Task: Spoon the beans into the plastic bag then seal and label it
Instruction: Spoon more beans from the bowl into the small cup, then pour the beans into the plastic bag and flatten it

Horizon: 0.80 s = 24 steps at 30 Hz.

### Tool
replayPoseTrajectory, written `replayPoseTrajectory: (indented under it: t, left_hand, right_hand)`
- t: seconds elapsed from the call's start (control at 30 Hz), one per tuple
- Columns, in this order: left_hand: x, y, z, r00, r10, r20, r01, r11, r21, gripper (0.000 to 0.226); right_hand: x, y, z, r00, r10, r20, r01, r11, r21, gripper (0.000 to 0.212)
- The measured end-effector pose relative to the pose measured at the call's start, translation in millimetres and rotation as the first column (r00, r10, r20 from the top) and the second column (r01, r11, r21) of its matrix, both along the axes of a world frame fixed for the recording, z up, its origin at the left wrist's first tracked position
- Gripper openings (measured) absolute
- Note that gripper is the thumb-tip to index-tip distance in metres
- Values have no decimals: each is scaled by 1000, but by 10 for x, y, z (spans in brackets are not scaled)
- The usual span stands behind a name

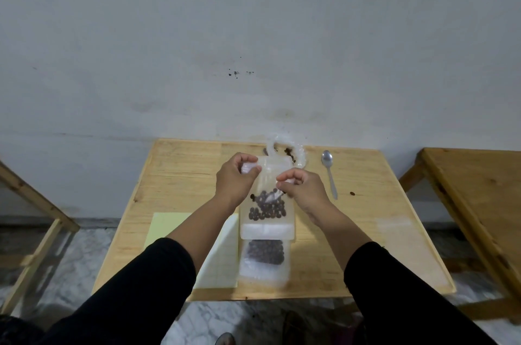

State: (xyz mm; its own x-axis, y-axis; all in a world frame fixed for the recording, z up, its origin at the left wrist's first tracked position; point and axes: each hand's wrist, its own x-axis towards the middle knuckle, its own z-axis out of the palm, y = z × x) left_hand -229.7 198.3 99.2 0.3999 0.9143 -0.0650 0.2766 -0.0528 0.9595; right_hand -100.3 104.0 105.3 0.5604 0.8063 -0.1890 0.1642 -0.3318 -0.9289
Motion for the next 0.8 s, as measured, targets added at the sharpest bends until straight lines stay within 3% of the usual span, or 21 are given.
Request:
replayPoseTrajectory:
  t: [0.13,0.27,0.33,0.47,0.6,0.8]
  left_hand:
    - [-100,-136,-308,985,-65,-163,60,998,-36,25]
    - [-191,-271,-632,928,-150,-342,149,988,-30,31]
    - [-202,-316,-753,899,-184,-398,186,982,-33,34]
    - [-215,-373,-910,864,-208,-458,217,976,-34,35]
    - [-235,-424,-968,763,-289,-578,384,922,45,42]
    - [-245,-464,-941,666,-294,-686,533,831,161,47]
  right_hand:
    - [-59,-128,-413,993,-117,-28,113,988,-107,16]
    - [-181,-272,-761,990,-134,48,140,973,-181,12]
    - [-209,-302,-847,987,-117,110,140,961,-240,4]
    - [-240,-322,-971,960,-15,280,112,937,-331,18]
    - [-292,-384,-1082,855,117,505,51,950,-307,31]
    - [-418,-441,-1052,644,404,650,-148,899,-413,38]
